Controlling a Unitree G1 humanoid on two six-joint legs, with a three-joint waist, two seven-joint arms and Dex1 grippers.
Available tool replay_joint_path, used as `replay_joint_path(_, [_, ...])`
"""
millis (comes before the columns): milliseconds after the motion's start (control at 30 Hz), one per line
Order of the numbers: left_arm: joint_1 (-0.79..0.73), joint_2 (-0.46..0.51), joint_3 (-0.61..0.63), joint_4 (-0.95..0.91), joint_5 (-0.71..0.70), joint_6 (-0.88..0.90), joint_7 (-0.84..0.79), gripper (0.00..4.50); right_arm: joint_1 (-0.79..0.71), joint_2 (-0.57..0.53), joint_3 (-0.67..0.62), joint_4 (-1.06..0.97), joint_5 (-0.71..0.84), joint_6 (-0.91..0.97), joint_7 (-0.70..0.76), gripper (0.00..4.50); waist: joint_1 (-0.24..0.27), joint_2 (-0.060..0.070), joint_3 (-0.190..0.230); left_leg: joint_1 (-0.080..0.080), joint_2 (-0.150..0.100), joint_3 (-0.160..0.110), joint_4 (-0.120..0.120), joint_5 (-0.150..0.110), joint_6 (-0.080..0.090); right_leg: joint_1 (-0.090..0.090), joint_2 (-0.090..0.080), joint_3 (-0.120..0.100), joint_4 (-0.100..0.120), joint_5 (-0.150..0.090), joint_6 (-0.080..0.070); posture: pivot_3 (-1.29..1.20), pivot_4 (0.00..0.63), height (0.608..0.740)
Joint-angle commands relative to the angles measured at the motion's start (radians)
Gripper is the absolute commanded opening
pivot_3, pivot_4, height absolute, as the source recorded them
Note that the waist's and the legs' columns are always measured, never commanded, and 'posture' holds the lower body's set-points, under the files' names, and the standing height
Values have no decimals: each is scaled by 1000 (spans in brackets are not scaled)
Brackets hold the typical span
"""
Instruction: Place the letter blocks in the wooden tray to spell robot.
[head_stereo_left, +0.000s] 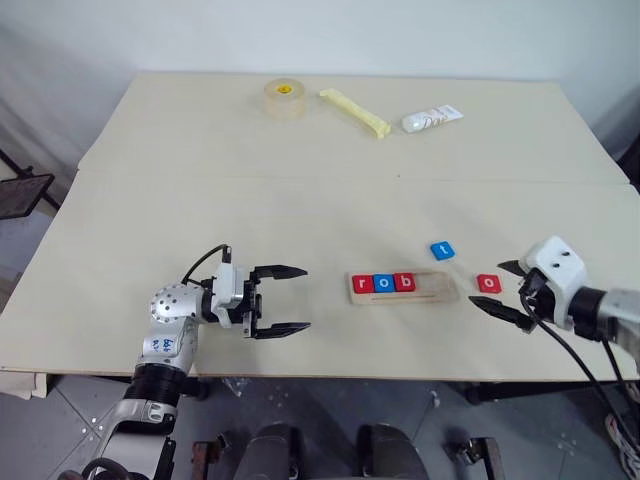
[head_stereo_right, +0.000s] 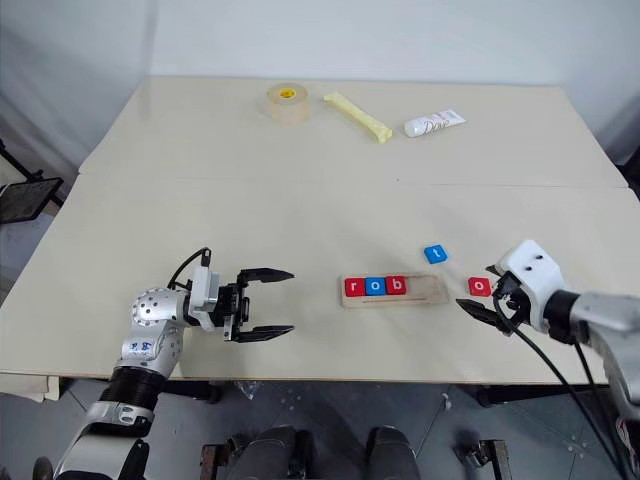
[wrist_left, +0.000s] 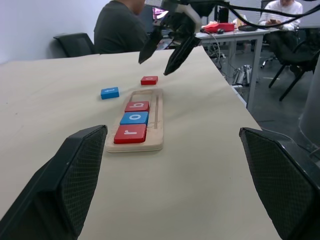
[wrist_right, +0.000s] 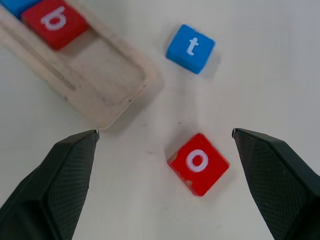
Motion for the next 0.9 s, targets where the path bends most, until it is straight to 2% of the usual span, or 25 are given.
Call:
replay_joint_path(33, [33,7,6,-63,-4,4,21,4500,-101,-42,114,190,-107,-163,153,4475,0,0,0,0,0,0,0,0,0,0,0,0,0,0,0,0,150,740])
replay_joint_path(267, [90,29,21,-134,-5,19,68,4500,-285,-18,257,495,-246,-386,305,4475,1,0,0,-1,0,-2,0,0,0,0,-1,-3,0,0,0,0,150,740])
replay_joint_path(367, [109,37,24,-157,-7,26,82,4500,-317,-4,268,554,-262,-430,321,3912,2,0,0,-1,0,-3,0,0,0,1,-2,-4,0,0,0,0,150,740])
replay_joint_path(533, [118,44,22,-170,-9,31,94,4500,-333,3,263,587,-282,-462,331,2260,2,0,0,0,0,-5,2,0,0,5,-2,-5,-1,0,0,0,150,740])
replay_joint_path(633, [112,44,19,-166,-9,32,95,4500,-331,-5,251,574,-284,-458,327,1460,2,0,0,2,0,-6,3,0,0,8,-2,-6,-3,0,0,0,150,740])
replay_joint_path(767, [93,40,16,-148,-7,29,89,4500,-341,-7,222,501,-255,-382,327,1461,2,0,0,2,0,-7,3,0,0,9,-2,-7,-3,0,0,0,150,740])
replay_joint_path(900, [62,28,6,-110,-5,17,70,4500,-346,-20,201,217,-169,-120,364,1461,2,3,2,2,0,-6,3,0,0,8,-2,-6,-3,0,0,0,150,740])
